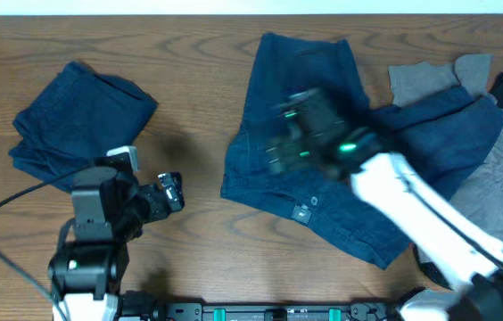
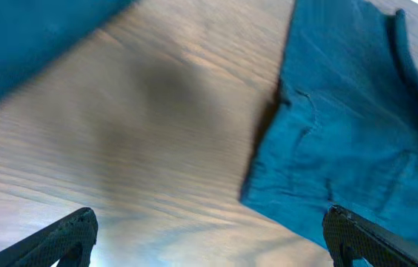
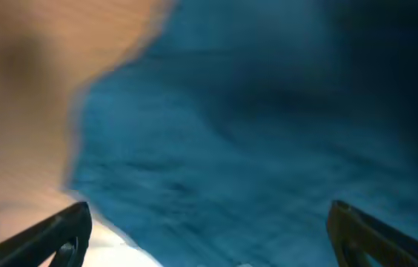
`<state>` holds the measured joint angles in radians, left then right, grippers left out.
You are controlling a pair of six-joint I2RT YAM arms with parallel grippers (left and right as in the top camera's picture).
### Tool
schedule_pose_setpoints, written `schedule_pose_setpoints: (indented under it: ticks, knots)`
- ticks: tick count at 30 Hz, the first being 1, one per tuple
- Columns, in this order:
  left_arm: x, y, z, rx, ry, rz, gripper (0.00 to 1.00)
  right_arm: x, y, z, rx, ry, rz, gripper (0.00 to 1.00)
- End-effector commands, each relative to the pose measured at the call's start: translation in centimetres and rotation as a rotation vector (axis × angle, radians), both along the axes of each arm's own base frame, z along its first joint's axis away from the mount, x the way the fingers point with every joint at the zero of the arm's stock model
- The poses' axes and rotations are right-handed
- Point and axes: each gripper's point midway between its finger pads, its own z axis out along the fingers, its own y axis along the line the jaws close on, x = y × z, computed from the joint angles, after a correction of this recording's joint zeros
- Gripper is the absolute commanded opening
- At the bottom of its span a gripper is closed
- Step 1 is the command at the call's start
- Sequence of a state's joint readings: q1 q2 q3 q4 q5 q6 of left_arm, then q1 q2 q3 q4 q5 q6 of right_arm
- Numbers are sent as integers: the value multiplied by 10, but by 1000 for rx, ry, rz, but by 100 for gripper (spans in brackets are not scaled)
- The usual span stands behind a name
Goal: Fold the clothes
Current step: 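Pull the navy shorts with the right gripper to the table center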
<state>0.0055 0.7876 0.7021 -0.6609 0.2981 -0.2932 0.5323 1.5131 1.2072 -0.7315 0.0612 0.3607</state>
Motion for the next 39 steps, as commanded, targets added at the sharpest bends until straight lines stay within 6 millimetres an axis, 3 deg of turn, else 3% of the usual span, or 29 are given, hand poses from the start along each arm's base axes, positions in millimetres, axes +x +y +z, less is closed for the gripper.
schedule_pose_setpoints:
  ticks: [1,6,10,17,24,25,26,29,32,34,37,39]
  knots:
    - [3,-19,-9,-150,102,-9,98,7,-72,17,-62,-19,-251,99]
    - [8,-40,-45,-283,302,-20,98,-14,-136,8,-112,110,-408,99]
    - [14,-59,-77,-308,419,-65,98,-26,-168,3,-133,177,-497,99]
    - [23,-98,-122,-285,496,-189,98,-35,-189,0,-139,223,-571,99]
    - [38,-124,-146,-269,459,-269,99,-39,-191,-2,-145,240,-576,99]
    - [39,-127,-148,-268,456,-276,93,-40,-191,-2,-146,241,-576,99]
    - [38,-128,-149,-267,459,-280,80,-40,-191,-2,-146,244,-576,99]
    - [32,-129,-151,-264,481,-284,8,-41,-192,-2,-147,245,-580,99]
    - [24,-123,-149,-252,510,-284,6,-41,-197,-2,-145,246,-595,99]
    - [27,-108,-144,-196,488,-284,6,-42,-203,-2,-143,251,-616,98]
    - [49,-55,-122,-46,454,-143,6,-46,-213,-3,-145,269,-648,86]
    - [74,-17,-88,30,381,-57,6,-50,-218,-4,-147,282,-664,75]
